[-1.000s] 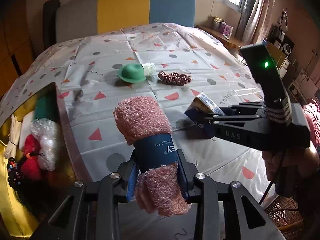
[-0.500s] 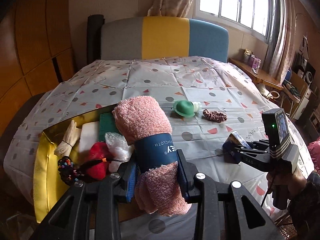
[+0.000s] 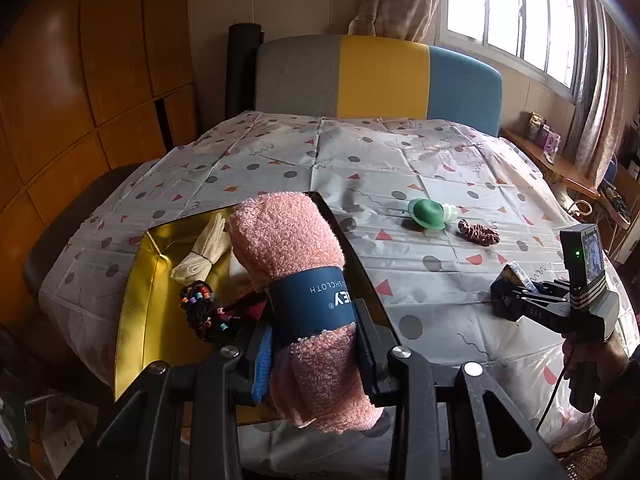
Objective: Organize soft objects
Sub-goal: 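Carry the pink towel roll into the tin box and open the left tool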
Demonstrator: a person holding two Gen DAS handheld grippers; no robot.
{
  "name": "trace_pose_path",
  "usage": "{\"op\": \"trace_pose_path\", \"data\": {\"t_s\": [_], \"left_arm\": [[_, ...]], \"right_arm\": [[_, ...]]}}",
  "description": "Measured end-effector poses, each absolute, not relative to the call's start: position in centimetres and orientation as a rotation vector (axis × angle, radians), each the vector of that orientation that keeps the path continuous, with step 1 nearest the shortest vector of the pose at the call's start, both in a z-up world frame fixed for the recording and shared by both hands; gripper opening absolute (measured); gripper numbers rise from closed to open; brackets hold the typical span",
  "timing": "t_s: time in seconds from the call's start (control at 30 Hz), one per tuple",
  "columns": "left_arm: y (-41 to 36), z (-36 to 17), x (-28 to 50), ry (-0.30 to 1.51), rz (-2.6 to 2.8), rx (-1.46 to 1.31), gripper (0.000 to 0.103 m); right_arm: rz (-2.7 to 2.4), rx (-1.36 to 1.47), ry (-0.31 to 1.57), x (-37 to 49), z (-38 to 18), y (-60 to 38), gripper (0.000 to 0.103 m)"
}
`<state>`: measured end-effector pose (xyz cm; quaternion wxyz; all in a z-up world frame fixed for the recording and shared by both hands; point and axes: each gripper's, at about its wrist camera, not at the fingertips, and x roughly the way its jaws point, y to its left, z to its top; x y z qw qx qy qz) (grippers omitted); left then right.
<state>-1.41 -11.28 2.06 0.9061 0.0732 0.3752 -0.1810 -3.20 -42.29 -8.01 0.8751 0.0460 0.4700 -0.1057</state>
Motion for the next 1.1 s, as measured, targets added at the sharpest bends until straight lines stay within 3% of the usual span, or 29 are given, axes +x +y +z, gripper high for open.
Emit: {"op": "trace_pose_path", "data": {"t_s": [0.53, 1.1], "left_arm": [[1.6, -0.9, 4.5, 0.894, -0.152, -0.015, 0.035], [-0.1, -6.8, 18.6, 1.018, -0.161, 0.142, 0.039]], "right_arm": [[-0.227, 0.077, 0.995, -2.8, -8.4, -42.1, 0.025], [-0.216, 0.097, 1.005, -2.6, -9.0, -42.4, 0.025]]}}
